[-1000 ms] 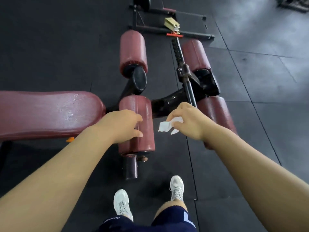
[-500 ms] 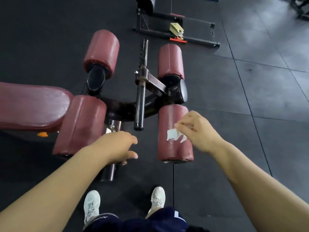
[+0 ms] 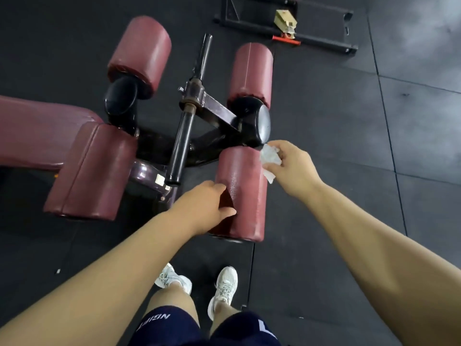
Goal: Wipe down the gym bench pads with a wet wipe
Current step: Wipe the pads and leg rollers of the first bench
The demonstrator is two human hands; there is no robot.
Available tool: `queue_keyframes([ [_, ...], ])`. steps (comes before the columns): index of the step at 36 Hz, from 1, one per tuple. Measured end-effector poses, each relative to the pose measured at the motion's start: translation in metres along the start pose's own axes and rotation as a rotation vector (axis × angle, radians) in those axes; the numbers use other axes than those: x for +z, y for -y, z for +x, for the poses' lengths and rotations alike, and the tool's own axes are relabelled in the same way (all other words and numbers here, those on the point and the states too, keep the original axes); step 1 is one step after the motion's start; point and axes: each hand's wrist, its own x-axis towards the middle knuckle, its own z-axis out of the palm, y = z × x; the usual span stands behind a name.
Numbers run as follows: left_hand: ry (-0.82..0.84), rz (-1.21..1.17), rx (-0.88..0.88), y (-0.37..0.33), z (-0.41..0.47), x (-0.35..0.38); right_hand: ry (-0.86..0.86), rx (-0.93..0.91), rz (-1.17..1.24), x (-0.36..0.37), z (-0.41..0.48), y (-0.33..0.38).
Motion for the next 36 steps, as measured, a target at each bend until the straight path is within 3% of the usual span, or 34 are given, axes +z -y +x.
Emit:
queue_keyframes([
  [13,-0.078,-0.087,0.005,-0.008,0.012,0.006,-0.022,-0.166,-0.071,0.026,0.018,-0.015],
  [16,-0.048,-0.099,0.013,-0.005,0.014,0.006,0.016,-0.294,-0.151,0.034,-0.009,-0.023],
  [22,0.022,-0.344,-0.038,0.021,0.019,0.01,0.121,-0.546,-0.136,0.048,-0.075,-0.042],
  [26,0.051,-0.436,-0.044,0.033,0.02,0.014,0.144,-0.658,-0.211,0.048,-0.062,-0.04],
  [29,0.042,-0.446,-0.023,0.027,0.02,0.017,0.072,-0.5,-0.205,0.043,-0.025,-0.019],
  [32,-0.066,-0.346,-0.027,0.011,0.015,0.017,-0.091,-0.31,-0.148,0.039,0.016,-0.001],
  [36,-0.083,-0.272,-0.049,-0.005,0.012,0.02,-0.101,-0.224,-0.129,0.037,0.037,-0.002],
])
